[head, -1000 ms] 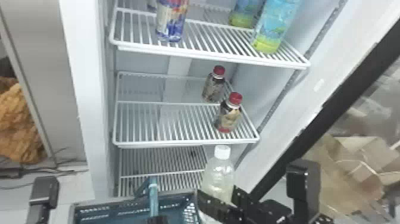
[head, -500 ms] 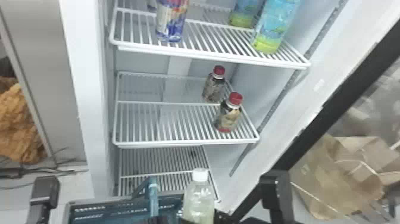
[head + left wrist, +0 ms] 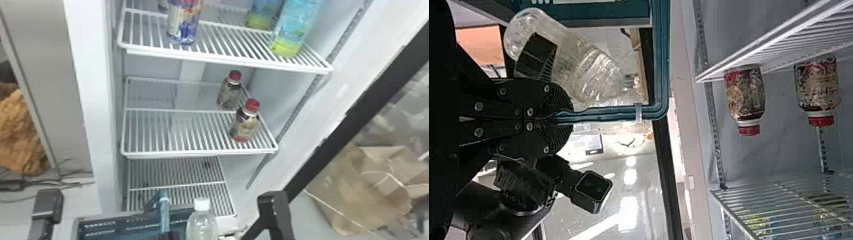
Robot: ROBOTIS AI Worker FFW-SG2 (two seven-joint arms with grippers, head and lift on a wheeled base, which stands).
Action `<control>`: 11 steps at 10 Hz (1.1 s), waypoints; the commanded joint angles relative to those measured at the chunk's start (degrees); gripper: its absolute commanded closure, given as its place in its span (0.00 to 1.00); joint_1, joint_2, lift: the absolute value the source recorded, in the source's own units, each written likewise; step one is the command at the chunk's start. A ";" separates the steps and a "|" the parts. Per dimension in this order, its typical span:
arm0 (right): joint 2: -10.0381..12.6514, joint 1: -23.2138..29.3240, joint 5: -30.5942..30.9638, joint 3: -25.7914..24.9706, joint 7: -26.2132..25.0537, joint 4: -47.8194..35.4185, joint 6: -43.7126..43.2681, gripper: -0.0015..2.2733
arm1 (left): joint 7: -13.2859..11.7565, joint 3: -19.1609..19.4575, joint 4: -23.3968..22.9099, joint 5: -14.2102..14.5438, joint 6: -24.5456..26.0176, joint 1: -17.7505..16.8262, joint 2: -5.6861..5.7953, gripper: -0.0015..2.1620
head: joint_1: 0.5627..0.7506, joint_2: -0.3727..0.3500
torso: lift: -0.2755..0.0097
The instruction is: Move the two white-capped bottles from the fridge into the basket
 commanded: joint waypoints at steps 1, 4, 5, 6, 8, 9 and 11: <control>-0.08 -0.37 -0.05 0.16 -0.06 0.60 0.42 0.28 | 0.00 0.05 0.00 0.00 0.00 0.00 0.02 0.53 | 0.70 0.04 | 0.05; -0.08 -0.37 -0.17 0.05 -0.06 0.88 0.42 0.24 | 0.00 -0.06 0.00 0.00 0.00 0.00 0.02 0.53 | 0.70 0.04 | 0.05; -0.08 -0.37 -0.17 0.05 -0.06 0.74 -0.15 0.24 | 0.00 -0.06 0.00 0.00 0.00 0.00 0.02 0.53 | 0.70 0.04 | 0.05; 0.01 -0.09 0.40 -0.30 -0.06 0.46 -1.13 0.24 | 0.00 -0.06 0.00 0.00 0.00 0.00 0.02 0.53 | 0.70 0.04 | 0.05; 0.45 0.75 4.18 -0.75 -0.06 -1.51 -5.63 0.24 | 0.00 0.05 0.00 0.12 0.00 0.00 0.02 0.53 | 0.70 0.03 | 0.05; 0.62 1.60 6.00 -0.87 -0.50 -2.63 -9.15 0.24 | 0.00 0.05 0.00 0.12 0.00 0.00 0.02 0.53 | 0.70 0.03 | 0.05; 0.97 4.27 6.46 -0.87 -2.34 -3.20 -21.10 0.24 | 0.00 0.05 0.00 0.12 0.00 0.00 0.02 0.53 | 0.70 0.03 | 0.05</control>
